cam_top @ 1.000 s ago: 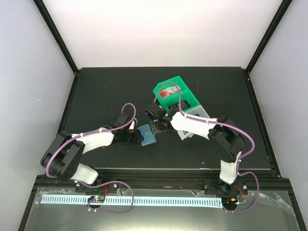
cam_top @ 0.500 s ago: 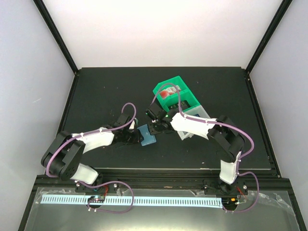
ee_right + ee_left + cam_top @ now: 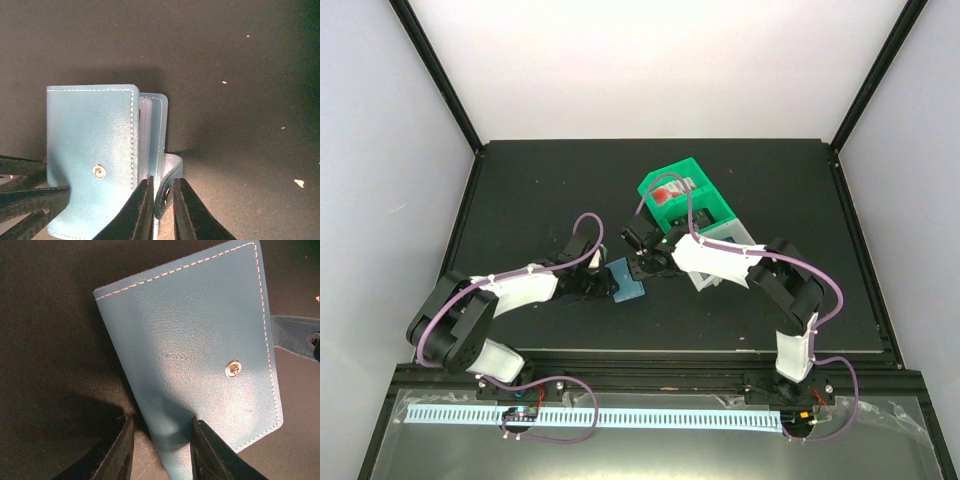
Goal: Put the credit cards into the card holder
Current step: Close the card holder at the center of the board.
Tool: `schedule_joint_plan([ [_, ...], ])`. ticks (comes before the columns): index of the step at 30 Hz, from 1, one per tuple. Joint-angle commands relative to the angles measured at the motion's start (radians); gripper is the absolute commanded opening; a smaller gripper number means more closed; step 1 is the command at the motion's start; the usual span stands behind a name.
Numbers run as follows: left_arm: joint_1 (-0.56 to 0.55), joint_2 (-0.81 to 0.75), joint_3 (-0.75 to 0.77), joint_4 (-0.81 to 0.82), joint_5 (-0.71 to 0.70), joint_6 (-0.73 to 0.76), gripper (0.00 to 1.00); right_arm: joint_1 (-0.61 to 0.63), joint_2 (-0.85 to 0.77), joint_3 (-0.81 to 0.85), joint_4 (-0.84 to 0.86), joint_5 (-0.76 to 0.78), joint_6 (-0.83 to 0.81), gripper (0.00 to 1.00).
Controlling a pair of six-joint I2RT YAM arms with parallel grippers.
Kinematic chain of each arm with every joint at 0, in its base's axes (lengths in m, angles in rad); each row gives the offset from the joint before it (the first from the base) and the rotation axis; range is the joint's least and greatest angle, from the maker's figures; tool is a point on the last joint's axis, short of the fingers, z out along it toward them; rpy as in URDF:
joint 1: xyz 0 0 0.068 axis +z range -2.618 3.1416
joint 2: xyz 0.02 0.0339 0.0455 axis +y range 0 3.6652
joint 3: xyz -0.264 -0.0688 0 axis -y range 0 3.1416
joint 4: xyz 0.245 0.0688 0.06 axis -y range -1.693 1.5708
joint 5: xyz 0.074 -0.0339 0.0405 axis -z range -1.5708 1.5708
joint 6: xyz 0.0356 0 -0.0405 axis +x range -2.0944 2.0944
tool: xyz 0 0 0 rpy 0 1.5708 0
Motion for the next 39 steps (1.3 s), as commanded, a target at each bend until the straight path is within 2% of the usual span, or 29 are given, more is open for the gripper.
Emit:
schedule_joint_plan([
  [1, -0.002, 0.041, -0.012, -0.069, -0.073, -0.004, 0.33, 0.003, 0.006, 0.022, -0.012, 0.033, 0.010, 0.12],
  [5, -0.003, 0.042, -0.014, -0.068, -0.072, -0.004, 0.33, 0.002, 0.008, 0.026, -0.021, 0.036, 0.015, 0.09],
  [10, -0.002, 0.041, -0.015, -0.066, -0.072, -0.006, 0.33, 0.002, -0.004, 0.019, -0.017, 0.036, 0.016, 0.01],
  [18, -0.003, 0.033, -0.030, -0.044, -0.063, -0.021, 0.36, 0.002, -0.026, -0.002, 0.047, -0.091, -0.023, 0.01],
  [23, -0.001, 0.041, -0.061, 0.025, -0.002, -0.057, 0.37, 0.002, -0.014, -0.020, 0.092, -0.196, -0.063, 0.01],
  [39, 0.002, 0.007, -0.137, 0.133, 0.022, -0.101, 0.36, -0.001, 0.030, -0.042, 0.111, -0.210, -0.101, 0.01],
])
